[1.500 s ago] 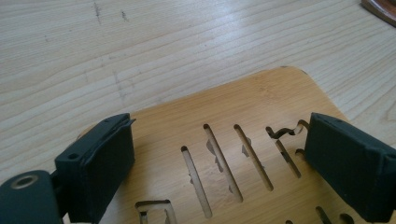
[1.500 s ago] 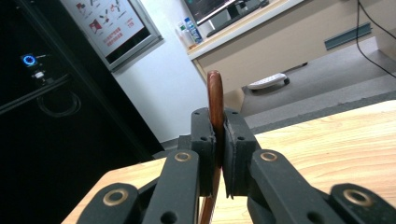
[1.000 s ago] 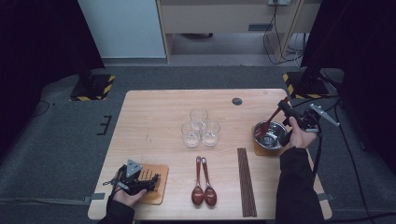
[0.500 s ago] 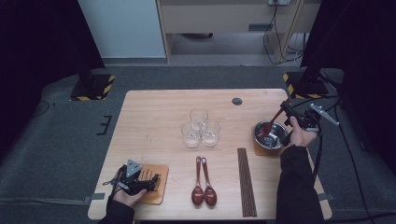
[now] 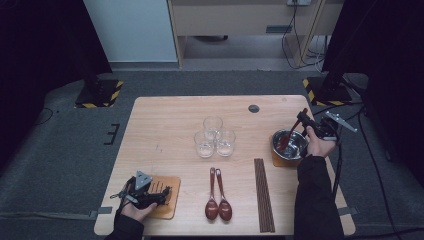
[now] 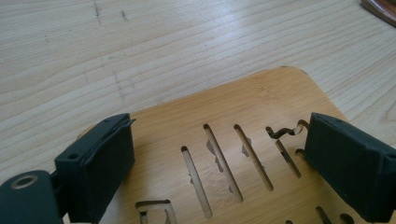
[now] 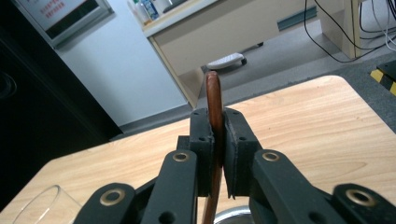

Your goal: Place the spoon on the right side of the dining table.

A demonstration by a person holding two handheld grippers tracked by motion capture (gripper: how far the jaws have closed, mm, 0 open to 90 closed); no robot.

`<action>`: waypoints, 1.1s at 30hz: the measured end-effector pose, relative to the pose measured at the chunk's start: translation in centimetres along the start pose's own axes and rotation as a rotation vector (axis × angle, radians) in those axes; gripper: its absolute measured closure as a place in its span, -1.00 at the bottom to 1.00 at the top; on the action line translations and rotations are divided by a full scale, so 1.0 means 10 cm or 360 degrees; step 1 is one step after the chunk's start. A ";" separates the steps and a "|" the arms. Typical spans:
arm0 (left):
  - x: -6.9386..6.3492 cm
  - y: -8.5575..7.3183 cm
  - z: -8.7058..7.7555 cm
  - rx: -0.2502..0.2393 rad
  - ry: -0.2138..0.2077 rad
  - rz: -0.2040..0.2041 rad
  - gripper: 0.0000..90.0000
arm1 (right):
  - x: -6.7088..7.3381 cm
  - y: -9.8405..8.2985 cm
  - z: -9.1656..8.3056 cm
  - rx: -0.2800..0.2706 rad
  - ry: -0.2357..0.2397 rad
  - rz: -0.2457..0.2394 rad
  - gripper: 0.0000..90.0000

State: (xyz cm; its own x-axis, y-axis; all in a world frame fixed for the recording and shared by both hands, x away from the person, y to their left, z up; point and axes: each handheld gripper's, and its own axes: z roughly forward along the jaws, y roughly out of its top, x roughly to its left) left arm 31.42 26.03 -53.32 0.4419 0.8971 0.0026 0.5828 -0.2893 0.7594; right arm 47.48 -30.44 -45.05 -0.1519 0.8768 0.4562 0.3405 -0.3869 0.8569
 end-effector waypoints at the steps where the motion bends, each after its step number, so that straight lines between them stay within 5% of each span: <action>1: 0.00 0.00 0.00 0.0000 0.0000 0.0000 -0.83 | 0.00 -0.01 0.01 0.0013 -0.0003 -0.0004 0.84; 23: 0.00 0.00 0.00 0.0000 0.0000 0.0001 -0.83 | 0.00 -0.04 0.00 0.0216 -0.0080 -0.0081 0.42; 33: 0.00 0.00 0.00 0.0000 0.0000 0.0001 -0.83 | 0.00 -0.05 -0.03 0.0307 -0.0129 -0.0194 0.12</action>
State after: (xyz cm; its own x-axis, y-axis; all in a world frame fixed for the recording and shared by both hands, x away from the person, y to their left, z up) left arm 31.42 26.04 -53.32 0.4423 0.8969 0.0032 0.5826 -0.2900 0.7593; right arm 47.01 -30.38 -45.39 -0.1306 0.9368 0.3247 0.4962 -0.2218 0.8394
